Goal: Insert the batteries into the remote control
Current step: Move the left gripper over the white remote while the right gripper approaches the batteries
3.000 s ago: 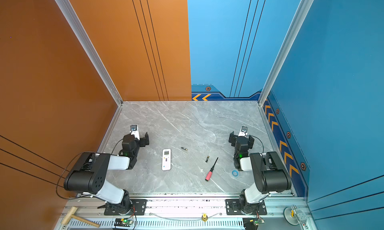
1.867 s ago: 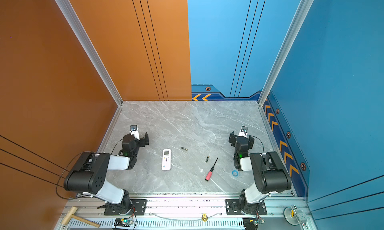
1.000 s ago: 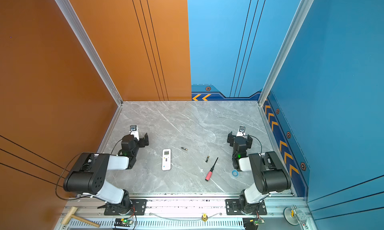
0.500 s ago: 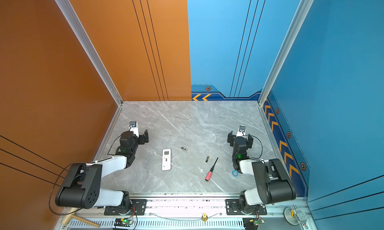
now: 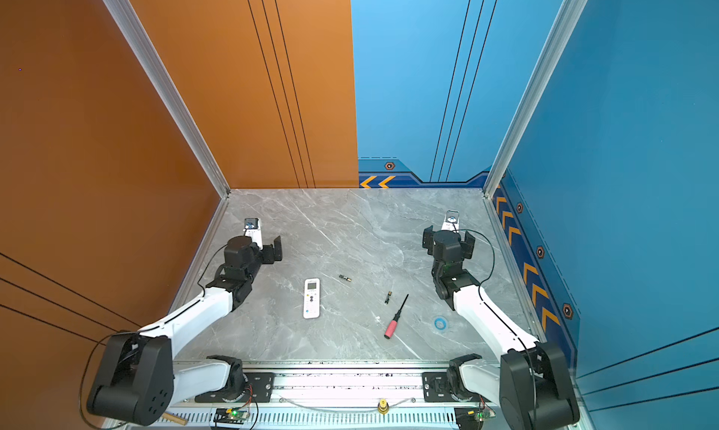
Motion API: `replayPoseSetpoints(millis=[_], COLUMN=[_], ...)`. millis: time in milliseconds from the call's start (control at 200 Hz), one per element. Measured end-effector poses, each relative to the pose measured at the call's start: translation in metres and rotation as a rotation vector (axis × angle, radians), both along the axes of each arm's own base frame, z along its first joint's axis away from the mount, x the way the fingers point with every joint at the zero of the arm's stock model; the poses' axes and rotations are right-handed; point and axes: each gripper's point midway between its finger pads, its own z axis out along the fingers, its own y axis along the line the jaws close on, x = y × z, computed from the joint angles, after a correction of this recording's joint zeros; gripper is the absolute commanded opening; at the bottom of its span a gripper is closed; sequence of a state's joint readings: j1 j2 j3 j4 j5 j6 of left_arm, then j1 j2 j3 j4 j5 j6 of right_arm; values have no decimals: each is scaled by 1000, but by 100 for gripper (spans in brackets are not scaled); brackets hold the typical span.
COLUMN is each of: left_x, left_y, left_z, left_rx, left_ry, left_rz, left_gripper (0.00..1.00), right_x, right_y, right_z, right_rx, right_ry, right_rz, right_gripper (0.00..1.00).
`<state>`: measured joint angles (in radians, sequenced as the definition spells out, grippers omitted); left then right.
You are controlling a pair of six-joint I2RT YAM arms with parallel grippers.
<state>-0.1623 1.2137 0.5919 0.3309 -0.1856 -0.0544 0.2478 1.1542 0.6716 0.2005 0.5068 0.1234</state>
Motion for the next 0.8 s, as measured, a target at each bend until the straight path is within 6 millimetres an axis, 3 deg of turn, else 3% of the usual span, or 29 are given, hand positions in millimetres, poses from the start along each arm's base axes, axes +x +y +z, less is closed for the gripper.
replayPoseSetpoints(millis=[165, 365, 801], left_x=[-8, -29, -91], left_y=[-22, -44, -81], left_z=[23, 35, 16], left_rx=[-72, -136, -233], left_ry=[-1, 40, 256], left_rz=[-57, -95, -168], left_gripper=[98, 98, 98], right_x=[-16, -39, -95], right_y=[23, 54, 127], right_z=[3, -1, -16], right_rx=[44, 84, 108], right_ry=[49, 113, 237], right_rz=[47, 128, 391], right_gripper=[100, 100, 100])
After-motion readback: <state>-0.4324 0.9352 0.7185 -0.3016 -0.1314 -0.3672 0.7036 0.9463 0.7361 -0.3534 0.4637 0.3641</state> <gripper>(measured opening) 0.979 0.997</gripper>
